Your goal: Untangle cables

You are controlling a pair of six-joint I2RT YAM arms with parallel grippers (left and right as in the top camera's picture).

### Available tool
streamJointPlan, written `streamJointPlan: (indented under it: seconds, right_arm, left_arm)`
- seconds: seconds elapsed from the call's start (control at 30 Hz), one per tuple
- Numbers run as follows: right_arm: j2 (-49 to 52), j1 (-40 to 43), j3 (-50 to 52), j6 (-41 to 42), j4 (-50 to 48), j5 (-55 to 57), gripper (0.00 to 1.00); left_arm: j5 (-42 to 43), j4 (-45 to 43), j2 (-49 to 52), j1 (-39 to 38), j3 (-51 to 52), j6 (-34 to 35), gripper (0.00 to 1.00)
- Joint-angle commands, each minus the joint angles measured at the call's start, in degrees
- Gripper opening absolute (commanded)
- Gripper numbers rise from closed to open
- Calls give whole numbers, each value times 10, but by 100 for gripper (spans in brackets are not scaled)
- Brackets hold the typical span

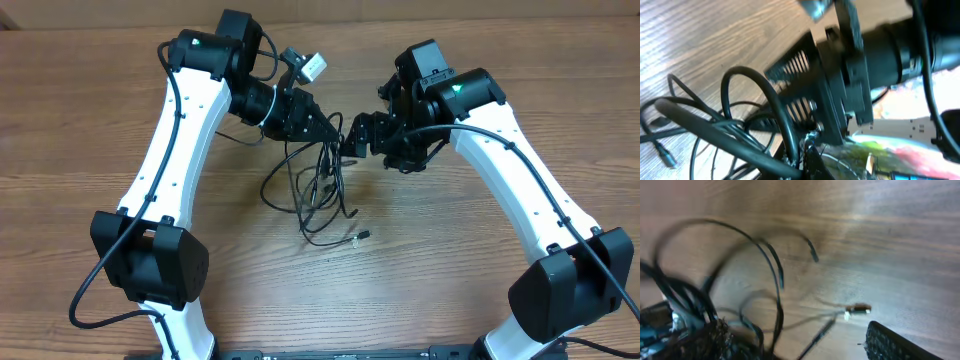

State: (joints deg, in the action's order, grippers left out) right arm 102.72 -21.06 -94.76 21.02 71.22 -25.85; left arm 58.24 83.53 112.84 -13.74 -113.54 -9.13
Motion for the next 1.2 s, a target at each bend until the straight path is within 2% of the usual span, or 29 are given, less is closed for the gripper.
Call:
streamJointPlan:
  seconds: [0.0,0.17,0.37,0.43,0.53,0.57,0.67,0.87,0.97,1.17]
  right_arm:
    - [-6,-9,-5,-39,17,-23,88]
    - [-6,3,-18,-81,35,-88,88]
    - [-7,9,-17,-80,14,-112,88]
    - [-7,3,-16,-61,-11,-113,87]
    - [-6,-13,3,26,-61,-37,86]
    - [-5,-19,22,89,-74,30,81]
    - [-4,-15,61,145,-89,96,67]
    - [-4,28,146,167,-112,117,45]
    - [-4,40,167,167,-112,122,38]
    - [-4,45,177,156,-106,138,36]
  left_arm:
    - [12,-17,-6,1,-6,55,4]
    - [11,-17,-6,1,-6,64,4]
    - [12,-17,-6,-2,-6,70,4]
    - [13,-17,-6,-5,-6,70,4]
    - [13,-17,-6,-7,-6,70,4]
    - [14,-16,-6,-3,-6,72,4]
    - [13,-11,-6,17,-6,79,4]
    - [13,8,-6,76,-6,70,4]
    - [12,23,-6,92,-6,44,4]
    - [-44,45,-6,99,-6,35,4]
